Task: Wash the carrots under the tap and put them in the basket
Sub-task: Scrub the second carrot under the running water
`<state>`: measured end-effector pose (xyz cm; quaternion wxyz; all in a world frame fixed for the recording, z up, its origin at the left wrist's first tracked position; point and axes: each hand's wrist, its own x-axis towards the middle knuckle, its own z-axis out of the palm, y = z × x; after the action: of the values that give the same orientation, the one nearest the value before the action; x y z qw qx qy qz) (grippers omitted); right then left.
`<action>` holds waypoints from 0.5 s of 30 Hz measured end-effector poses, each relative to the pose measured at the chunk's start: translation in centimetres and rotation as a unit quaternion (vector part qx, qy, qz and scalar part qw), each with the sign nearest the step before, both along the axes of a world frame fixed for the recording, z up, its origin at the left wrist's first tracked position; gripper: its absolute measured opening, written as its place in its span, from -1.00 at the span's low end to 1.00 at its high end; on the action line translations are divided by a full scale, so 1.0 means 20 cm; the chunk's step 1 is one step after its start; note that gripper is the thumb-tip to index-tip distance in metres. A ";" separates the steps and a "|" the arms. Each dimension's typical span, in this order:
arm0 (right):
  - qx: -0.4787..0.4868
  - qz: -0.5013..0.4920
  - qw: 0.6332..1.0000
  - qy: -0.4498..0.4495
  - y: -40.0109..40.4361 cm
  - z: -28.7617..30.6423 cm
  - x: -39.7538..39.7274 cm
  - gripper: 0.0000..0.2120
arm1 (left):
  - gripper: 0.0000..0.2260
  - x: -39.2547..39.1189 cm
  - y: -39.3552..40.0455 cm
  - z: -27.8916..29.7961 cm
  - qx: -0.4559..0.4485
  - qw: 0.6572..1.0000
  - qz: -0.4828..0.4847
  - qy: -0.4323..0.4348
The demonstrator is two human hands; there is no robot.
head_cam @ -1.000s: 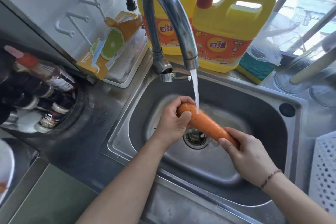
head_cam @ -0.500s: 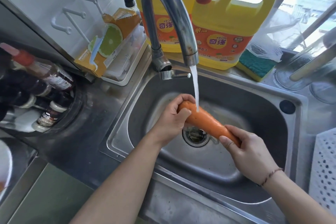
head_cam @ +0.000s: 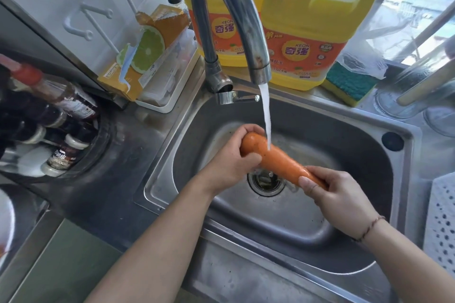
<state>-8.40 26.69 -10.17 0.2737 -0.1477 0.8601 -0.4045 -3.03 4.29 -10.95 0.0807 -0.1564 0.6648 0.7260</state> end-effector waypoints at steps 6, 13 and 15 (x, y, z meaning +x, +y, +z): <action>-0.014 -0.020 1.000 0.010 -0.03 0.02 0.01 -0.91 | -0.58 -0.02 0.07 0.00 -0.054 0.994 0.080 0.044; -0.014 -0.015 1.000 0.017 -0.01 0.04 0.00 -0.93 | -0.56 -0.02 0.05 -0.01 -0.062 0.996 0.058 0.029; -0.008 -0.014 0.999 0.028 -0.01 0.04 0.00 -0.93 | -0.52 -0.02 0.04 0.00 -0.086 0.995 0.051 0.027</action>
<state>-8.34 26.54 -9.41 0.2429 -0.1490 0.8662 -0.4106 -3.37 5.07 -10.94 0.0122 -0.1764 0.7179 0.6734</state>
